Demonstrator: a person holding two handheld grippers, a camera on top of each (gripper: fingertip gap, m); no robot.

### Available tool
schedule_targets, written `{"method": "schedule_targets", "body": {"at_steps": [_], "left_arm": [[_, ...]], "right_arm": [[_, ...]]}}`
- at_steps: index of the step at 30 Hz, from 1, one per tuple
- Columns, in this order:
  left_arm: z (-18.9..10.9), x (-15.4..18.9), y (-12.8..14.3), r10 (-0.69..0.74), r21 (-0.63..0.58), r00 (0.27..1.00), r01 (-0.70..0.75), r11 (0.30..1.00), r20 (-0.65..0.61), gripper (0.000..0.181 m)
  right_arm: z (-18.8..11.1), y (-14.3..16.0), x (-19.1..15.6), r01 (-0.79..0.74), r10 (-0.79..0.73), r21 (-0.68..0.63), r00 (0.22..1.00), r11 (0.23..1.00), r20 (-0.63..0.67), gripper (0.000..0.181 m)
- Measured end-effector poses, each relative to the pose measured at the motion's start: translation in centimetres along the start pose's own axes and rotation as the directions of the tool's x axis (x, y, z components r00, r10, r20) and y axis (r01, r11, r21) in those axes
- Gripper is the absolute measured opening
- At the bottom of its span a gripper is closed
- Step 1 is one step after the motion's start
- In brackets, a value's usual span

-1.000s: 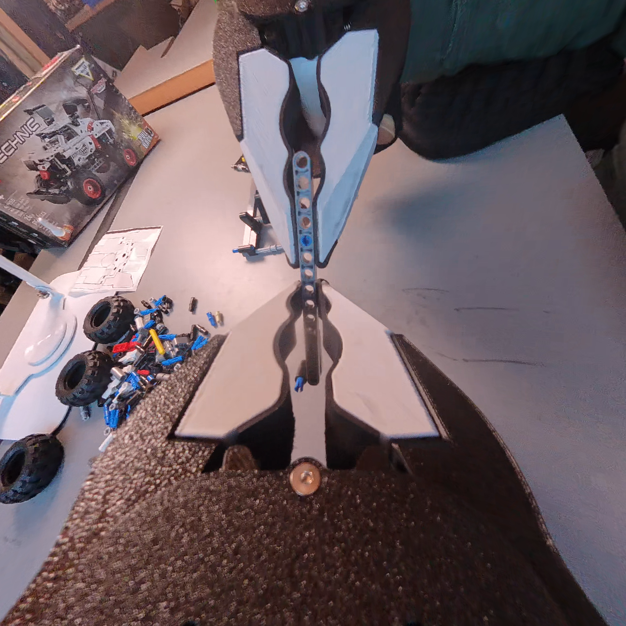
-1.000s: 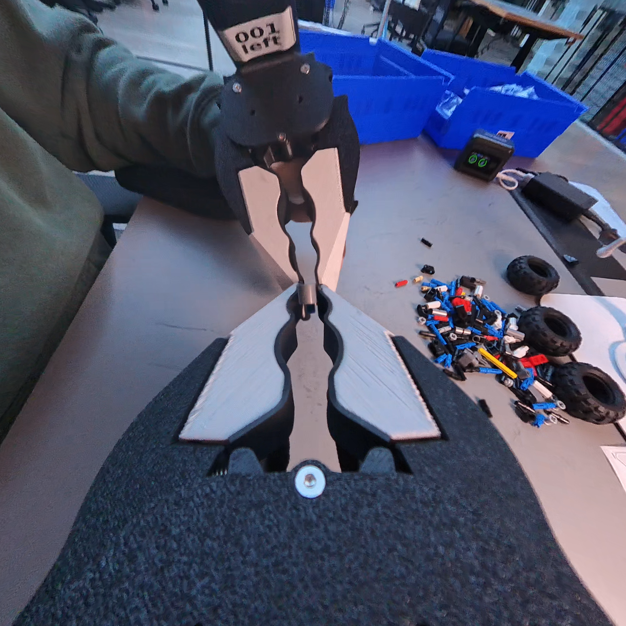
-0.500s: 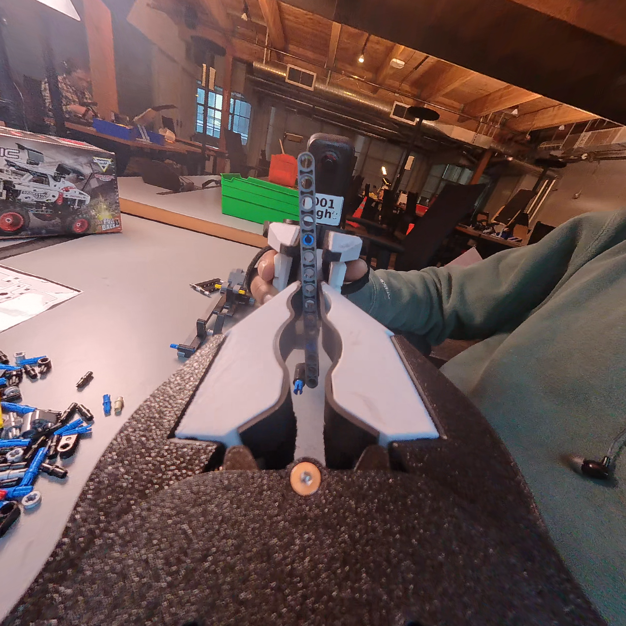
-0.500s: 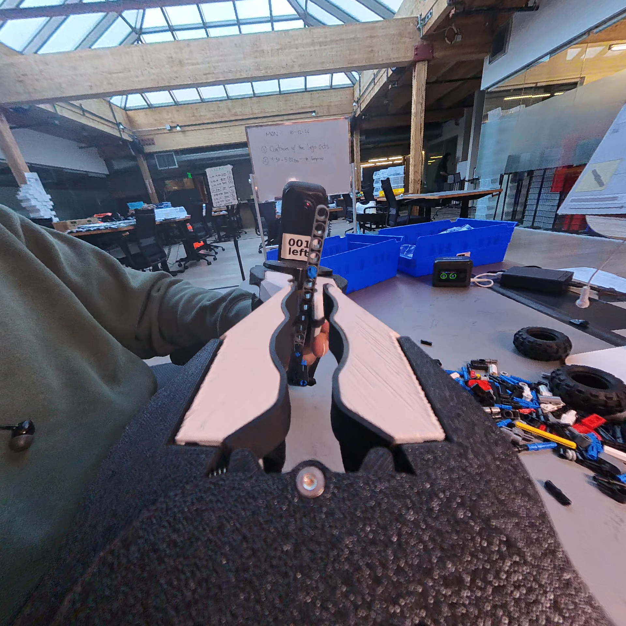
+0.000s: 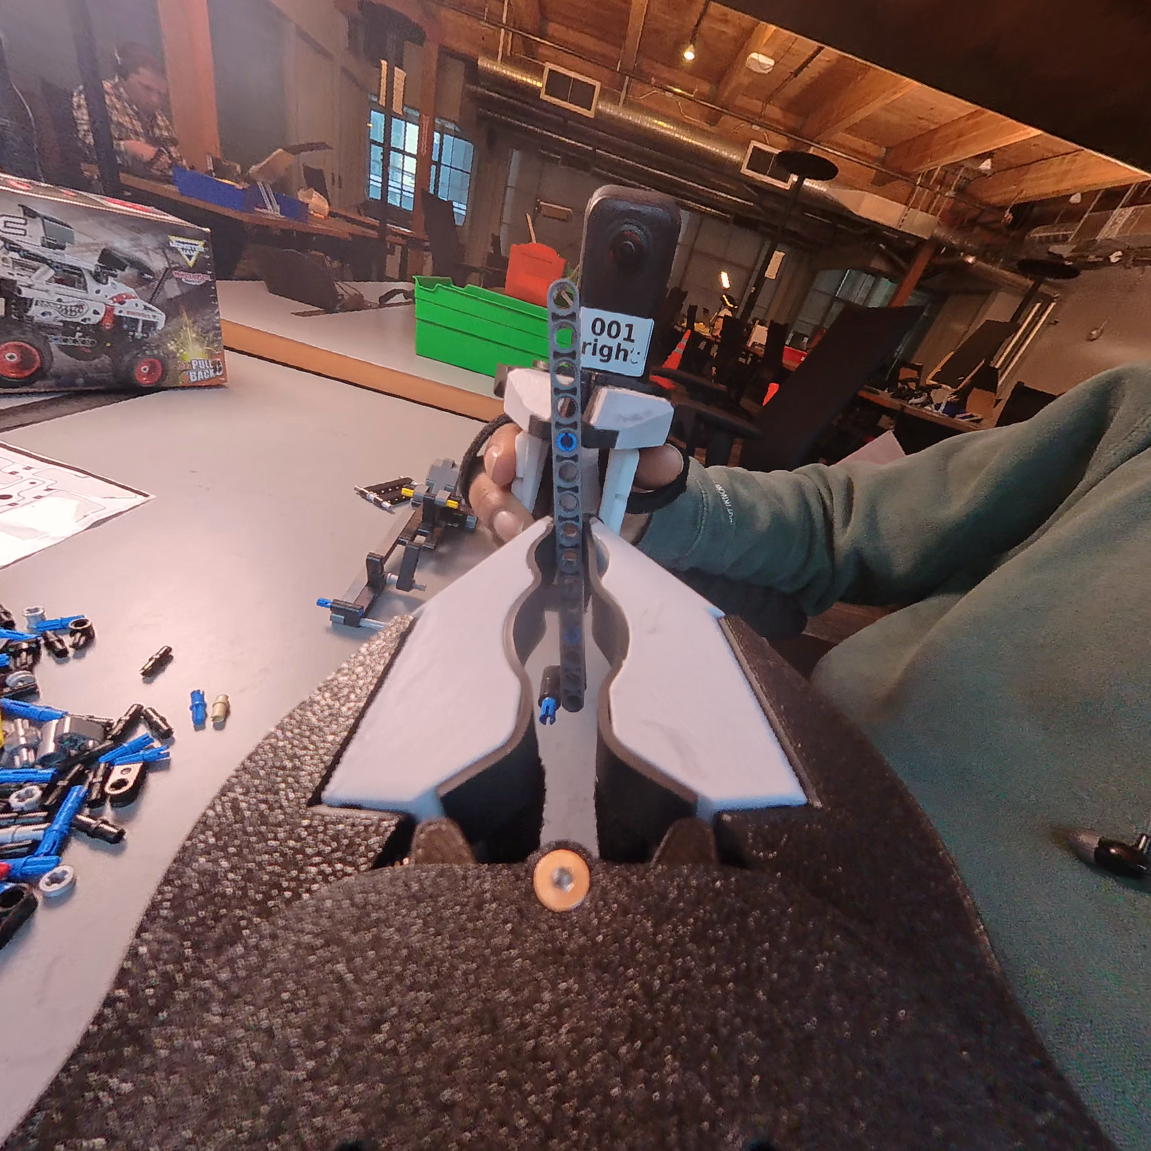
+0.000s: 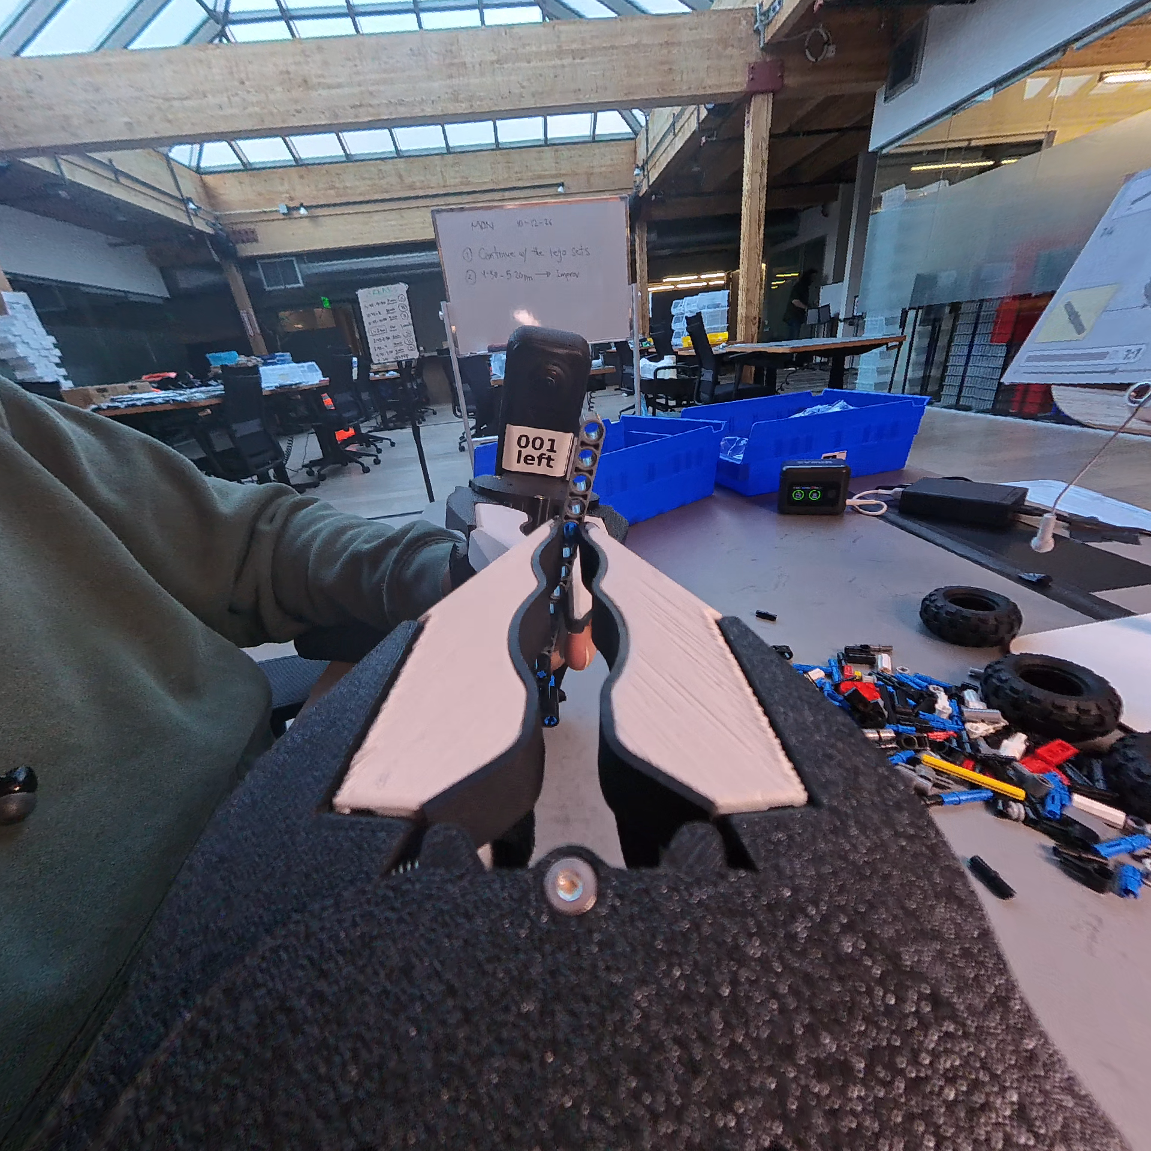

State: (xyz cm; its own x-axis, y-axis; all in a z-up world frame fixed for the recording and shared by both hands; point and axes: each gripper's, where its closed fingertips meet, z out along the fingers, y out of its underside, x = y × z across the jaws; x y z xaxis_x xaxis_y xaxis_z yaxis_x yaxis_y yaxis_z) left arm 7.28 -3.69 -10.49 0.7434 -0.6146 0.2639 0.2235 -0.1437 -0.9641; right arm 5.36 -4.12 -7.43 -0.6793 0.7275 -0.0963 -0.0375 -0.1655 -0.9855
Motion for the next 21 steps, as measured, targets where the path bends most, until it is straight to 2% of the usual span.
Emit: {"method": "schedule_targets", "body": {"at_steps": [5,12,15,21], "left_arm": [[0.0,0.1,0.4,-0.015,-0.018,1.0,0.014,1.0,-0.013,0.007],[-0.9,0.4,0.4,0.064,-0.056,0.998,-0.065,0.996,-0.018,0.013],[-0.9,0.3,0.8,0.083,-0.085,0.997,-0.083,0.993,-0.008,0.007],[-1.1,0.0,-0.1,0.098,-0.054,0.995,-0.097,0.994,0.011,0.006]], "right_arm": [[0.0,0.4,0.0,-0.005,0.005,-0.028,1.0,1.0,0.004,0.004],[0.3,1.8,-0.6,-0.016,0.021,-0.106,0.999,0.994,0.043,0.003],[0.4,2.4,-0.8,-0.016,0.023,-0.135,0.998,0.991,0.055,0.003],[0.2,2.1,-0.5,-0.005,0.012,-0.141,0.999,0.99,0.048,0.003]]}}
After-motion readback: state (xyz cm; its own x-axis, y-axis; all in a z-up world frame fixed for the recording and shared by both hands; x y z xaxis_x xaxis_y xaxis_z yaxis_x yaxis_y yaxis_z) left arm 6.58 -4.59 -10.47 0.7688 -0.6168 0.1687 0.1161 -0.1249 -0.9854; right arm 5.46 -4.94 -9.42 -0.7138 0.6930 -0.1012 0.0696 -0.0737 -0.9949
